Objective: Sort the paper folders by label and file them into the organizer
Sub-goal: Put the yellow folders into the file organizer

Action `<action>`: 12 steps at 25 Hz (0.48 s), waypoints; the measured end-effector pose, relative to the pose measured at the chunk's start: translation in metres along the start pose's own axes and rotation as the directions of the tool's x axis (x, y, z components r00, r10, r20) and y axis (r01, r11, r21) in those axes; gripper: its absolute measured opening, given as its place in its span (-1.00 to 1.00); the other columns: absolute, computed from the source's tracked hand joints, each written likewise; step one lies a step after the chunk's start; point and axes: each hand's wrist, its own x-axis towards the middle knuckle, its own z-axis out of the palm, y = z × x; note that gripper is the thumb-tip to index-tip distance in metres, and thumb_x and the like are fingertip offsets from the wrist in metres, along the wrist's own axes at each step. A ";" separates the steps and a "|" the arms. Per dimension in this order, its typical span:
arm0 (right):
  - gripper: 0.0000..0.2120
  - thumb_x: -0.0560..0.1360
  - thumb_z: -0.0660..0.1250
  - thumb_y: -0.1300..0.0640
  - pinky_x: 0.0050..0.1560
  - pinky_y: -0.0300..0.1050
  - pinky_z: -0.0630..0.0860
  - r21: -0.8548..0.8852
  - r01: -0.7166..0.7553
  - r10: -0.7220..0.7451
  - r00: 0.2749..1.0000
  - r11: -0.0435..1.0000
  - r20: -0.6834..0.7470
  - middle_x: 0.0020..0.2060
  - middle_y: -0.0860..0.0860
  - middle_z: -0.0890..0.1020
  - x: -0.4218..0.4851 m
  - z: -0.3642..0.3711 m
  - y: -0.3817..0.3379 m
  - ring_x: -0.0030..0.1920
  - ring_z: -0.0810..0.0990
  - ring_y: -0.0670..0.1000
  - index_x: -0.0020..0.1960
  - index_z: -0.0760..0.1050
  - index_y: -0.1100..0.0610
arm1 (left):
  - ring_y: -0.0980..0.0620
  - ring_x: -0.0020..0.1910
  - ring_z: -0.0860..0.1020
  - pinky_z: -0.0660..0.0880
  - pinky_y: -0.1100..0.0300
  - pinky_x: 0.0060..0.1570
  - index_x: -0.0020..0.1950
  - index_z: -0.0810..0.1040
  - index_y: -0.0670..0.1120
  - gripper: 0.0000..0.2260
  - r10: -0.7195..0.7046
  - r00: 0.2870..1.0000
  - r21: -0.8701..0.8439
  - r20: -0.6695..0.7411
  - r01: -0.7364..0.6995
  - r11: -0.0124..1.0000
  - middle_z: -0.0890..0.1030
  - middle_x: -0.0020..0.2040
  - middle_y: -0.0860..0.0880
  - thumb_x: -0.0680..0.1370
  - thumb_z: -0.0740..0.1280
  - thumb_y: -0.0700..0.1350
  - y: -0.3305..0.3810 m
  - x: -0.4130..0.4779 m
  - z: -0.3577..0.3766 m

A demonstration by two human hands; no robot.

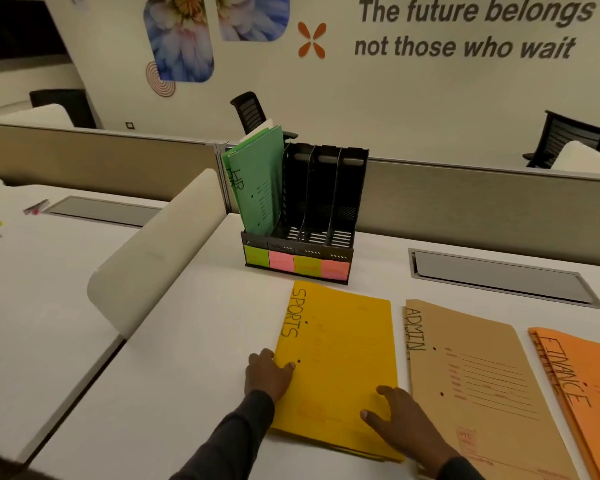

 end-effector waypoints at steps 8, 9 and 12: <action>-0.27 0.52 0.26 -0.31 0.45 -0.05 0.28 0.082 0.060 -0.061 0.998 0.995 0.010 0.54 0.05 0.26 -0.015 -0.002 0.010 0.49 0.29 0.08 0.56 0.18 0.03 | -0.23 0.15 0.58 0.51 -0.12 0.23 0.29 0.48 -0.20 -0.62 -0.035 0.988 -0.396 0.153 0.093 0.914 0.60 0.22 -0.20 0.55 0.42 -0.07 0.028 -0.030 -0.017; -0.27 0.53 0.26 -0.31 0.44 -0.05 0.29 0.111 0.050 -0.051 0.999 0.993 0.006 0.53 0.06 0.28 -0.015 -0.004 0.008 0.48 0.31 0.08 0.56 0.18 0.03 | -0.26 0.12 0.60 0.52 -0.19 0.21 0.30 0.49 -0.23 -0.64 -0.011 0.975 -0.490 0.222 0.121 0.863 0.62 0.19 -0.23 0.56 0.41 -0.12 0.031 -0.033 -0.023; -0.25 0.53 0.25 -0.31 0.42 -0.02 0.34 0.247 0.010 -0.012 1.000 0.969 0.008 0.53 0.07 0.29 -0.012 -0.015 -0.001 0.47 0.34 0.10 0.57 0.16 0.04 | -0.25 0.08 0.63 0.59 -0.16 0.05 0.33 0.49 -0.17 -0.66 0.129 0.945 -0.631 0.302 0.097 0.770 0.65 0.15 -0.21 0.56 0.38 -0.21 0.044 -0.045 -0.038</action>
